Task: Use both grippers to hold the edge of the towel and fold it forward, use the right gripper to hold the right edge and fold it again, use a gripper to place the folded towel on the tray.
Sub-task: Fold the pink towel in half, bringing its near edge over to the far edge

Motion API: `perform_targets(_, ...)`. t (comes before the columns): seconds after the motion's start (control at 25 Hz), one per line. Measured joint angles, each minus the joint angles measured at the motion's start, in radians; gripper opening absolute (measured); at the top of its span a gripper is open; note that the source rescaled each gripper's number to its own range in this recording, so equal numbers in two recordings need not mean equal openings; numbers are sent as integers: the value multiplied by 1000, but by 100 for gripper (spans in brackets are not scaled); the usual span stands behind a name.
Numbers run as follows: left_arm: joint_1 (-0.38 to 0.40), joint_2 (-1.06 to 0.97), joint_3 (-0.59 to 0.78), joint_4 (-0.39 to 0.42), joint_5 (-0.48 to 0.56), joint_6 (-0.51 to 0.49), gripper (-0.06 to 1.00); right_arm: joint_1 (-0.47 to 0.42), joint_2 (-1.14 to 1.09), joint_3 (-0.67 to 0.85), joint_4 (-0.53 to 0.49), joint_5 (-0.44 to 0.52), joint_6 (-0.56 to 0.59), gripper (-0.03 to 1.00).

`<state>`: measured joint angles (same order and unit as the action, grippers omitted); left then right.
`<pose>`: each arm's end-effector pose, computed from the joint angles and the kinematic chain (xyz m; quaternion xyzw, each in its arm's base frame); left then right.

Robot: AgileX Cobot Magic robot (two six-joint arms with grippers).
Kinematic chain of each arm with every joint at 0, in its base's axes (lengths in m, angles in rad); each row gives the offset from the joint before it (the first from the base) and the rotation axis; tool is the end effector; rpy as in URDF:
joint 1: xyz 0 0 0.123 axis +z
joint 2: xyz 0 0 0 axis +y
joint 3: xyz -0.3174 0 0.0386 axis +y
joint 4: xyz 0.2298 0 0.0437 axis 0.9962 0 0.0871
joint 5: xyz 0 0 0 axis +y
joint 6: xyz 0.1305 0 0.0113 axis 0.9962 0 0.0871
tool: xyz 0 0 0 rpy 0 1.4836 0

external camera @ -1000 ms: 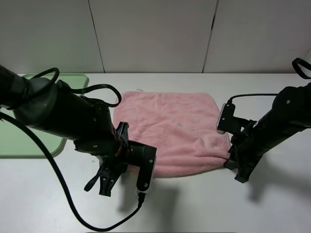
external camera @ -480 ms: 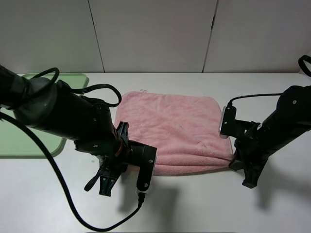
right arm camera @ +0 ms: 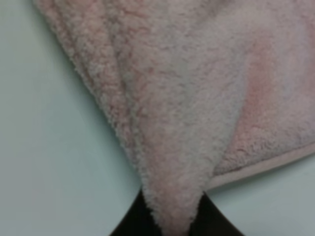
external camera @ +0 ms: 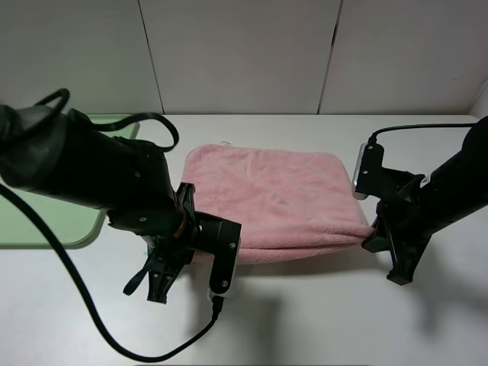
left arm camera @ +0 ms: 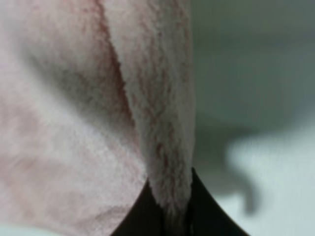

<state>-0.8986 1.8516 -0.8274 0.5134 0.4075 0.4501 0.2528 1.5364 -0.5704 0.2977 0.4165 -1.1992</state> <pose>0.2171 -0.2318 0.1200 0.7721 0.6132 0.0989 0.1346 0.2203 0.0730 0.1528 -0.5560 0.8163 0.0076 0.1564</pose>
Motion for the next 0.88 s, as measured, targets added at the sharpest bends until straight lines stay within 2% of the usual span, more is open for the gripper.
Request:
perform_targets(0.6, -13, -301, 0, -56, 172, -27, 0, 3, -276, 0, -54, 179, 202, 0)
perform_targets(0.88, -131, -360, -2, -54, 263, -59, 0, 3, -423, 1, -86, 304, 261, 0)
